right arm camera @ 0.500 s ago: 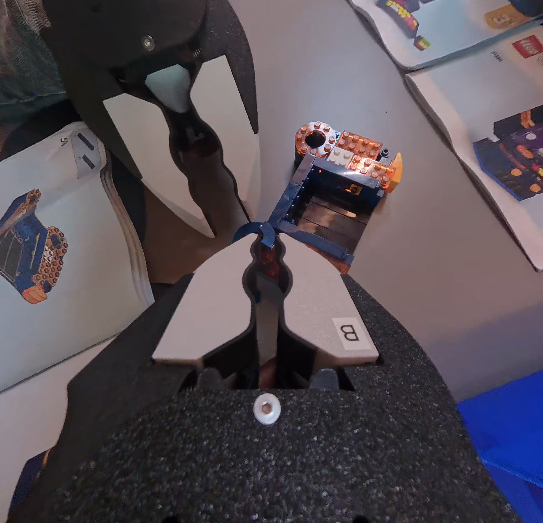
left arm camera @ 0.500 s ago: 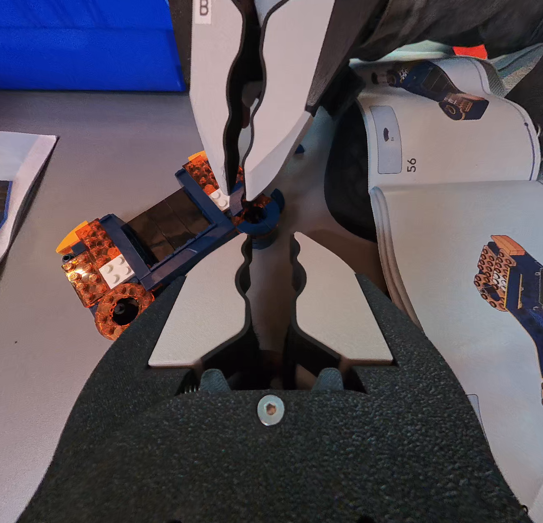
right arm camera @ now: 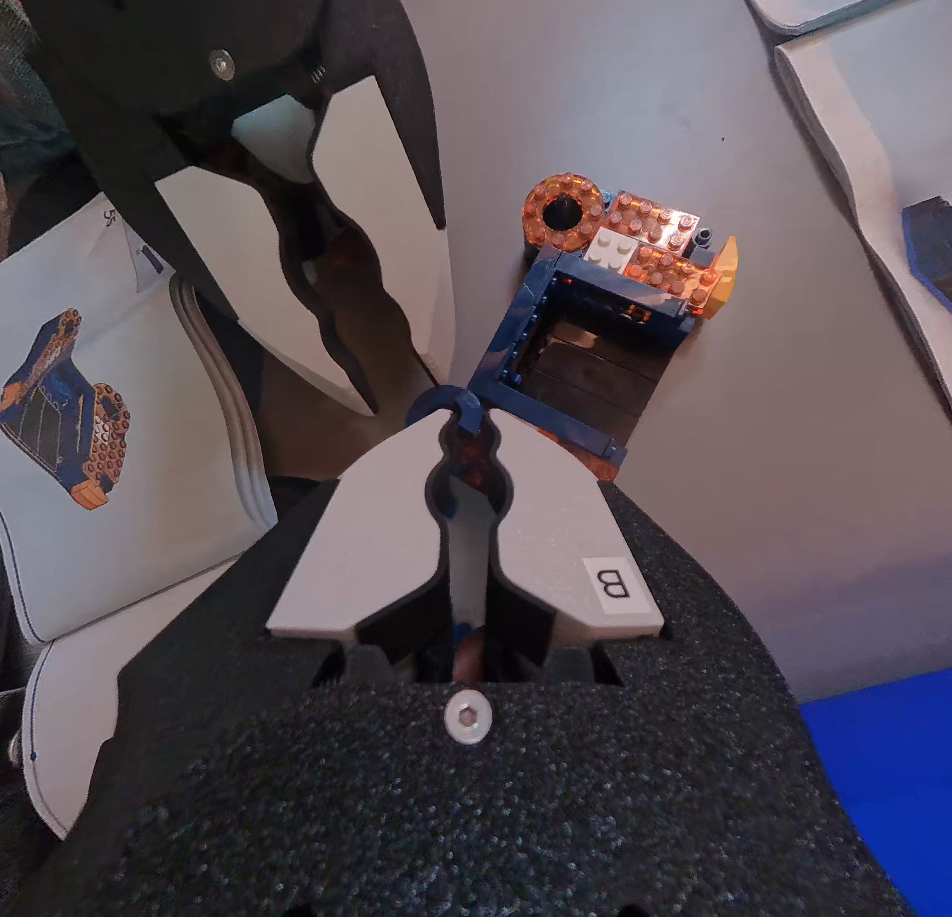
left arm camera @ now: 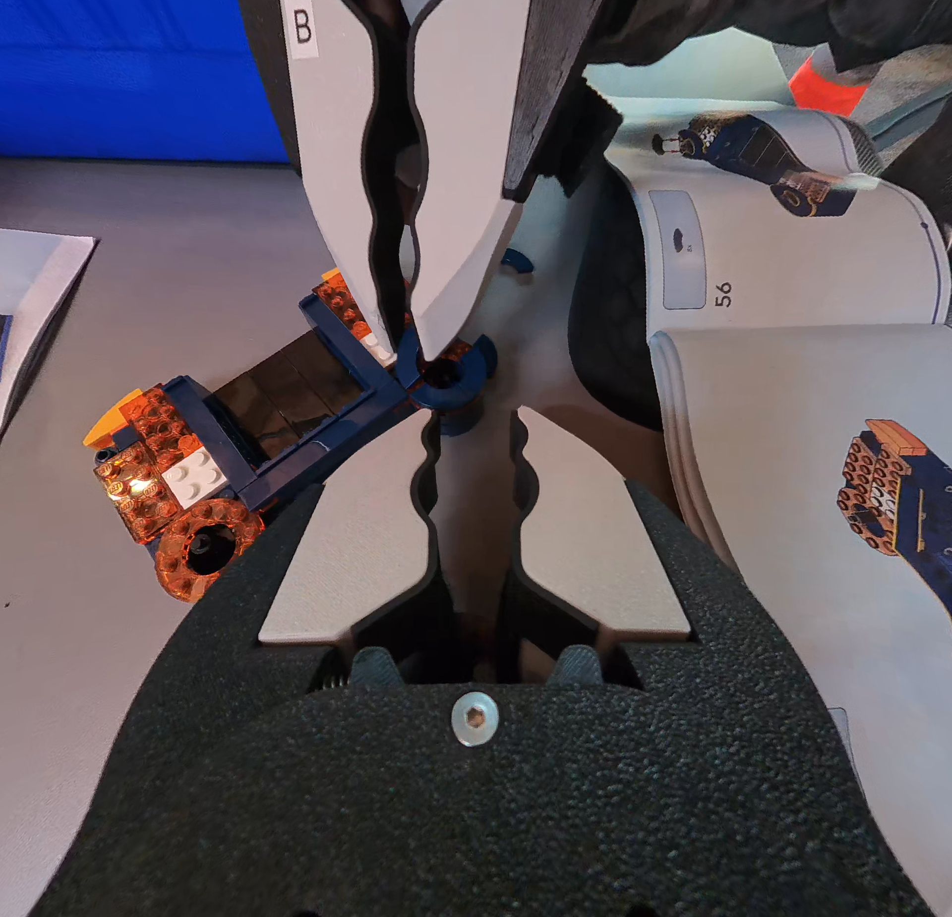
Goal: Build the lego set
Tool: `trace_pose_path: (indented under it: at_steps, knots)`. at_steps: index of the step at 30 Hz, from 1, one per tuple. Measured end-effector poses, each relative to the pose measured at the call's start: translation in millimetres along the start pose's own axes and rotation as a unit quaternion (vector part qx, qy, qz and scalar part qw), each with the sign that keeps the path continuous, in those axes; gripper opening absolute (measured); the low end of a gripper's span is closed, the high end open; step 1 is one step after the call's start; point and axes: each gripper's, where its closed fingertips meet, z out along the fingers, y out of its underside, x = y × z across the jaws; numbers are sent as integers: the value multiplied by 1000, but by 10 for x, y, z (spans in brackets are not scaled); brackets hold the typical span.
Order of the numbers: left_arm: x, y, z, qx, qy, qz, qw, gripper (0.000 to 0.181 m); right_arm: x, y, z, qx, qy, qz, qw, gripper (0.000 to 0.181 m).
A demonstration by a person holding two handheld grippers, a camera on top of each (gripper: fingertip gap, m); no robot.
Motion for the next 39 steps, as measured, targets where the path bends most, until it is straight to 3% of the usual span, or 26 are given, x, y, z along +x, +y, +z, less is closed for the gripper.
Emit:
trace_pose_path:
  at_steps: [10,17,20,30,32,39]
  knots:
    - [3,3,5,1,1,-1,1000,26,9,7,18,-27,3,-4,1000,10]
    - [-20,-6,-7,9,-3,-4,1000,26,107,-88,-129,11,10,-6,1000,4]
    - [-22,-2,2,8,-3,-9,1000,30,67,-119,-216,18,-27,-54,998,0]
    - [0,16,40,5,-3,-5,1000,35,40,48,-169,-114,-85,-235,962,0]
    - [-7,15,42,6,-6,-4,1000,36,28,84,-179,-87,-75,-263,958,8]
    - [-60,-24,29,23,-20,-14,999,27,54,109,-77,1,-10,-314,949,4]
